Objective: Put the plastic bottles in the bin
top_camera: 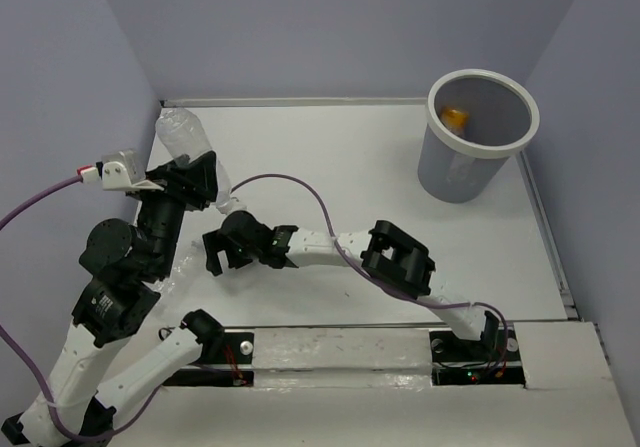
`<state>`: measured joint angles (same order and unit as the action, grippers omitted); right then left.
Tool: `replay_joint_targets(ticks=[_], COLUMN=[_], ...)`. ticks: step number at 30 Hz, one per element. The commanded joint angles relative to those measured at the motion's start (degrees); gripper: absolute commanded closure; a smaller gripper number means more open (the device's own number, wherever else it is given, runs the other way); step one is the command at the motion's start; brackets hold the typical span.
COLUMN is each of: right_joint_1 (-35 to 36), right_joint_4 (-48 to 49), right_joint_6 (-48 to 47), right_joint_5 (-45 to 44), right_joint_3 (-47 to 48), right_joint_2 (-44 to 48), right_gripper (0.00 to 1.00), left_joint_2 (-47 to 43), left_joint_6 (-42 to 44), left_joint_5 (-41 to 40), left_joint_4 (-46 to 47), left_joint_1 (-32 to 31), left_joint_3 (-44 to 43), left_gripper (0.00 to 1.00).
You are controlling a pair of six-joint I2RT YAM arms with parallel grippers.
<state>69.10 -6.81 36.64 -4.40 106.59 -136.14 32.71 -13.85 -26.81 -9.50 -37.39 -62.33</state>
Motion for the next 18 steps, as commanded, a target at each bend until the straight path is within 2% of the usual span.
replay_joint_targets(ticks=[1,5,7,8,10,11,14,15,17,18], right_joint_1=[-0.1,-0.1,-0.1,-0.1,-0.1,-0.1,-0.1,-0.1,-0.1,-0.1], right_joint_4=[1.8,12.8,13.0,13.0,14.2,17.1,22.6,23.0,23.1,23.2], right_joint_6=[0.9,-3.4,-5.2,-6.6,-7.5,-8.1,-9.0,-9.6,-9.8,-10.1], right_joint_5=[-0.2,2.5,1.3,0.0,-0.7,-0.5,-0.2,-1.0,-2.5,-3.1], right_joint_3=[0.7,-7.6,-11.0,-12.4,-18.8,-21.7,-34.0,-39.2,-44.3,-46.7], right_joint_2=[-0.4,5.6,8.1,11.0,14.8,19.2,28.8,33.5,36.1,41.3], right_gripper=[0.00,0.01,0.02,0.09,0.12,0.24,0.45,0.57,0.67,0.72], left_joint_2=[-0.5,1.0,1.9,2.6,3.6,4.8,8.6,11.3,14.0,15.4], left_joint_6=[0.8,2.2,2.5,2.7,2.3,1.5,-0.1,-0.7,-1.5,-2.8], left_joint_5=[1.4,1.1,-2.4,-5.1,-5.6,-4.5,0.5,3.8,5.8,10.4], left_joint_4=[1.5,-0.6,-1.6,-1.6,-2.0,-1.6,1.5,2.5,4.8,8.2], left_joint_1=[0.0,0.0,0.0,0.0,0.0,0.0,0.0,0.0,0.0,0.0], left_joint_3=[0.6,-2.0,-2.3,-1.8,-1.0,-1.1,-3.5,-4.5,-6.4,-7.7], left_gripper=[0.48,0.48,0.48,0.48,0.48,0.48,0.48,0.48,0.48,0.48])
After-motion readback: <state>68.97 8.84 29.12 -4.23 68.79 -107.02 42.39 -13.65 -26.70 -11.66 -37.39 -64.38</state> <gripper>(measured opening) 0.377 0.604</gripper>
